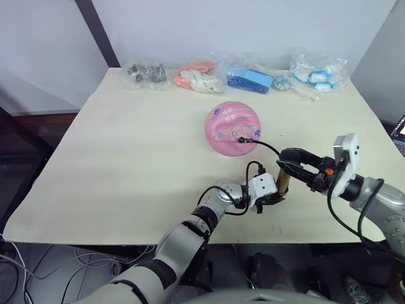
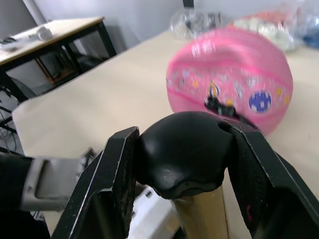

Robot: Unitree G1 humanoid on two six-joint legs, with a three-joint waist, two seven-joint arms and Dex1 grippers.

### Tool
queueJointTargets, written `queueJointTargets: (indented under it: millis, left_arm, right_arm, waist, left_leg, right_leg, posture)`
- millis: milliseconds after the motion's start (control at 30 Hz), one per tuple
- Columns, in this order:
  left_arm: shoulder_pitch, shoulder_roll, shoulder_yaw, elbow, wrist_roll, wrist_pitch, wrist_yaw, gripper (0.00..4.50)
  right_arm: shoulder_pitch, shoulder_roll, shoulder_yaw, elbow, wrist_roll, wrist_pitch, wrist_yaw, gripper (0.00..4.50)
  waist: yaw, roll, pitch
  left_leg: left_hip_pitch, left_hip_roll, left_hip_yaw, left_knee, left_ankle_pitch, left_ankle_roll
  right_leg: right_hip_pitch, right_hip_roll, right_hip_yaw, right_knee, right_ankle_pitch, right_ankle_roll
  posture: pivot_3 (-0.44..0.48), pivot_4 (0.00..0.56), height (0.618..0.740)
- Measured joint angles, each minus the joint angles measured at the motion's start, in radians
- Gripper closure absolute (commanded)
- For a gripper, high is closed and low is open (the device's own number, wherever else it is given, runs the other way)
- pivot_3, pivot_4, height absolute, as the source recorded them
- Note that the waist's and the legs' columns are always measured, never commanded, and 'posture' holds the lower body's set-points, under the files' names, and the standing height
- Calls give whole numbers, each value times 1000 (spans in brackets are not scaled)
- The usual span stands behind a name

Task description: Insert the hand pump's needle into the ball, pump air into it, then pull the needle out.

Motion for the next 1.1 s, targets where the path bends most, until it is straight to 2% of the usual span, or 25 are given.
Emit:
queueJointTargets:
  millis: [133, 367, 567, 733, 933, 1100]
  left_arm:
    - [0, 0, 0, 0, 0, 1, 0, 3396]
    - [-1, -4, 1, -4, -2, 1, 0, 3396]
    - [-2, -4, 0, -7, -3, -1, 1, 3396]
    - [-2, -4, 0, -8, -3, -2, 1, 3396]
    - [-3, -4, 0, -16, -3, -5, -3, 3396]
    - [-3, -3, -1, -22, -3, -5, -9, 3396]
  right_arm:
    - [-16, -1, -9, 3, -1, 1, 17, 2449]
    - [-110, -89, -93, -2, 150, 170, -24, 2449]
    - [-292, -238, -205, -16, 405, 309, -89, 2449]
    - [-381, -324, -250, 14, 541, 356, -133, 2449]
    - [-419, -409, -252, 62, 612, 414, -158, 2449]
    - [-399, -403, -268, 53, 612, 409, -156, 2449]
  waist:
    - [0, 0, 0]
    - [2, 5, 4]
    - [2, 8, 8]
    - [1, 8, 9]
    - [2, 9, 11]
    - [4, 9, 10]
  left_leg:
    - [0, 1, -1, 0, 0, 0]
    - [-2, 0, -1, 0, 0, 0]
    - [-4, 0, -1, 0, 0, 0]
    - [-6, 0, -1, 1, 0, 0]
    - [-10, 0, -1, 1, 0, 0]
    - [-19, 0, -2, 3, 0, 0]
  right_leg:
    - [1, 1, -1, -2, 0, 1]
    - [0, 0, -1, -2, 0, 0]
    - [-1, -1, -1, -4, 0, 0]
    - [-1, -1, -1, -5, 2, -3]
    - [-5, -2, -1, -6, 3, -3]
    - [-12, -2, -2, -5, 3, -3]
  posture:
    - [0, 150, 740]
    - [0, 150, 740]
    - [0, 150, 740]
    - [0, 150, 740]
    - [0, 150, 740]
    - [0, 150, 740]
